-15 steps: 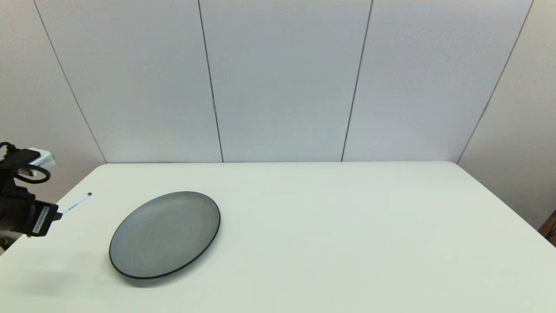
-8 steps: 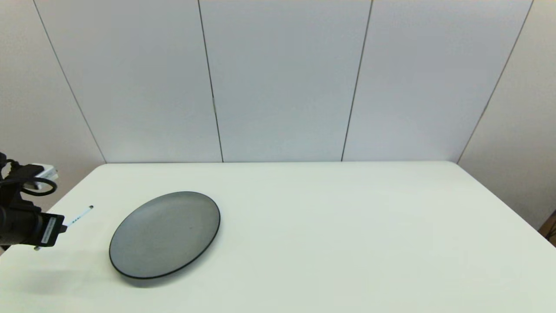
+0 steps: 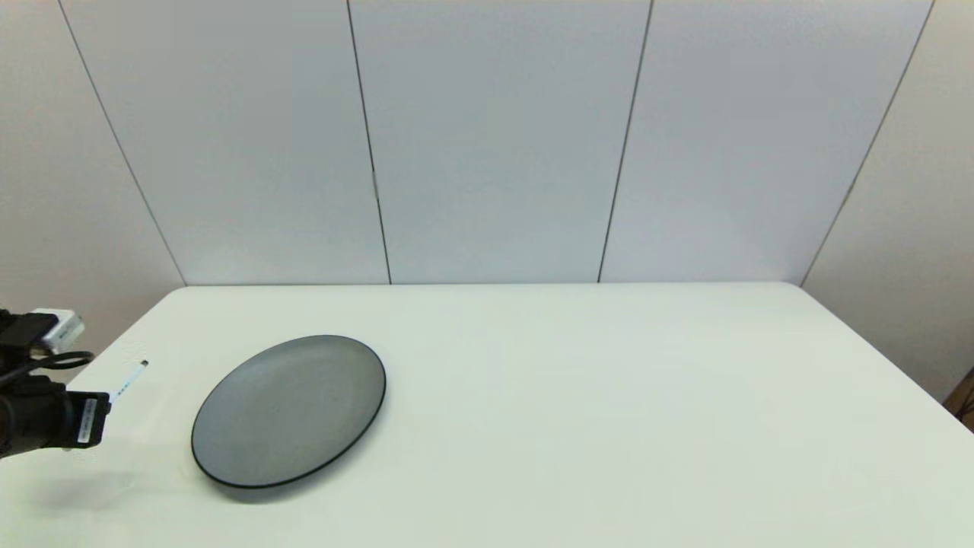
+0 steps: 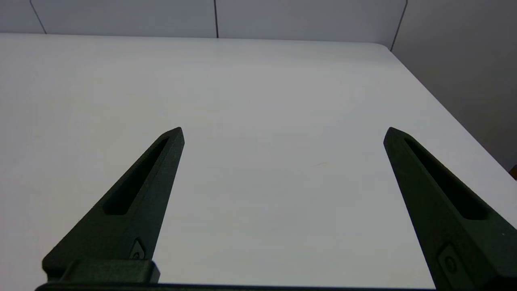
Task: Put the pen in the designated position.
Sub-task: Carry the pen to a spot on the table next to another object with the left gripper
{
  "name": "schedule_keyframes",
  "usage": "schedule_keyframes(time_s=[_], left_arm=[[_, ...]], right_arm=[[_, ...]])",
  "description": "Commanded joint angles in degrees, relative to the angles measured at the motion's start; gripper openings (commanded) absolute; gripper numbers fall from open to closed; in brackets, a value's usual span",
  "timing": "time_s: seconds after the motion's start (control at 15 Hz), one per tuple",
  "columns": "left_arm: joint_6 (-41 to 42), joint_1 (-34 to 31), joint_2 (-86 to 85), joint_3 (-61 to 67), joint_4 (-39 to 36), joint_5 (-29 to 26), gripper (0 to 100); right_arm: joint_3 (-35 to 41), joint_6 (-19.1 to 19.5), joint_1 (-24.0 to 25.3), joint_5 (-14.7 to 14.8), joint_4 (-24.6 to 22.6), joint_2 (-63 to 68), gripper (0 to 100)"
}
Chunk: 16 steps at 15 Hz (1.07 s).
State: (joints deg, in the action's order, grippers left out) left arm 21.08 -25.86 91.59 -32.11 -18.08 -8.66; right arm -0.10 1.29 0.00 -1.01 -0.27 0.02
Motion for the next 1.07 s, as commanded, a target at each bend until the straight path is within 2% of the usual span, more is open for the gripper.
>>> schedule_keyframes(time_s=[0.07, 0.27, 0.4, 0.6, 1.07], left_arm=[[-0.16, -0.34, 1.05, 5.57, -13.56, -0.22, 0], [-0.86, -0.34, 1.84, 10.05, -18.57, -0.31, 0], [-0.95, -0.25, 1.93, 10.75, -17.69, -0.84, 0], [-2.01, -0.25, 3.16, 10.84, -16.29, -5.41, 0], [-1.65, -0.25, 5.62, 10.58, -16.46, -5.5, 0]], right_arm=[[0.01, 0.03, 0.0, -0.04, 0.0, 0.06, 100], [0.01, 0.03, 0.0, -0.04, 0.0, 0.06, 100], [0.01, 0.03, 0.0, -0.04, 0.0, 0.06, 100], [0.01, 0.03, 0.0, -0.04, 0.0, 0.06, 100], [0.01, 0.03, 0.0, -0.04, 0.0, 0.06, 100]])
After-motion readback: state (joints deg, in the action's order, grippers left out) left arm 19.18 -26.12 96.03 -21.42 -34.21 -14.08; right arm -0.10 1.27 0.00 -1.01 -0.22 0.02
